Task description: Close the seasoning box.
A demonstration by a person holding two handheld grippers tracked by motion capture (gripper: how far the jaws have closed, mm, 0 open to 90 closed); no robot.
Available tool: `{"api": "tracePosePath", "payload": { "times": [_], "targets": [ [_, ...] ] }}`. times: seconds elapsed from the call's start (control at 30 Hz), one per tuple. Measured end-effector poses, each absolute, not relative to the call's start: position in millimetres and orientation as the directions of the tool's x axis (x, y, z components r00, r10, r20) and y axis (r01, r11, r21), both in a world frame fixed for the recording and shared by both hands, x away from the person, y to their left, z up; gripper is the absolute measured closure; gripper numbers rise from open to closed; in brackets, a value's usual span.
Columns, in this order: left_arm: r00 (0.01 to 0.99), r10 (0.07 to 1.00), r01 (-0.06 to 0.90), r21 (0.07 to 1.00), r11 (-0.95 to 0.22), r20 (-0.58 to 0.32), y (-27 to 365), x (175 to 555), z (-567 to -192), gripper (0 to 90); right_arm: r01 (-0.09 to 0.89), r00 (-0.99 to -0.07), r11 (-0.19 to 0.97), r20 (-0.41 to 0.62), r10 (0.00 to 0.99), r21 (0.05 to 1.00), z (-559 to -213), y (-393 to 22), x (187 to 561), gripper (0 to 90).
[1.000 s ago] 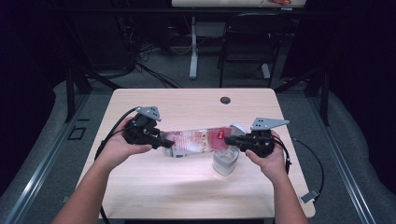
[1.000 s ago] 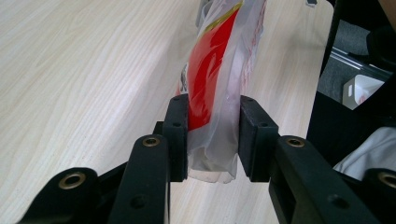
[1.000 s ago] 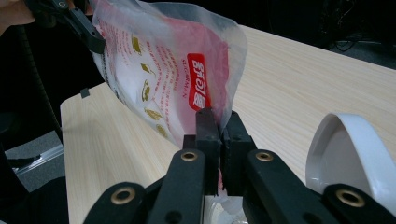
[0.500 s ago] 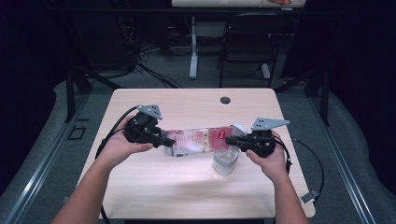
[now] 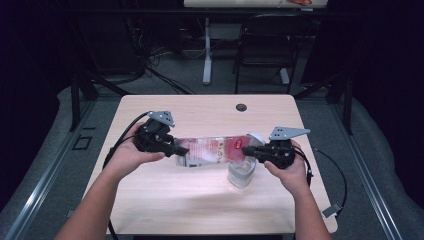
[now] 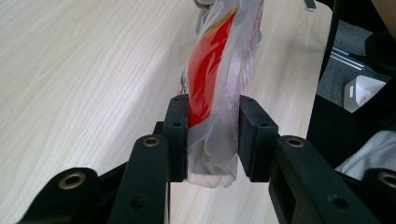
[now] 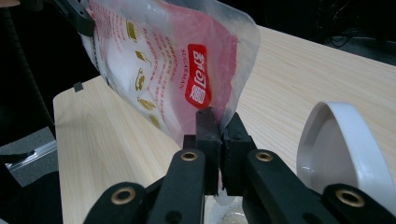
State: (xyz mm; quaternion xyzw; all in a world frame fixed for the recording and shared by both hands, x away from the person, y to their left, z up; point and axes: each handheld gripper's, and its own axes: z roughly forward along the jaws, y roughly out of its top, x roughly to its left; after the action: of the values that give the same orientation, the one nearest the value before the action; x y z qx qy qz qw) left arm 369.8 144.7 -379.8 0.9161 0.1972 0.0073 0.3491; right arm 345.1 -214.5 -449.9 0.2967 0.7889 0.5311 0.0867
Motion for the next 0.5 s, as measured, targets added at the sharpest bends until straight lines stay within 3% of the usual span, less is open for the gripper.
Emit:
{"api": "tracePosePath", "payload": {
  "times": [0.5],
  "targets": [
    [0.922,0.366,0.355,0.65,-0.672,-0.125,141.9,370.9,-375.7,67.8,0.381,-0.805,0.271,0.173,0.568,0.884,-451.3,-216.0,345.7,87.8]
  ]
}}
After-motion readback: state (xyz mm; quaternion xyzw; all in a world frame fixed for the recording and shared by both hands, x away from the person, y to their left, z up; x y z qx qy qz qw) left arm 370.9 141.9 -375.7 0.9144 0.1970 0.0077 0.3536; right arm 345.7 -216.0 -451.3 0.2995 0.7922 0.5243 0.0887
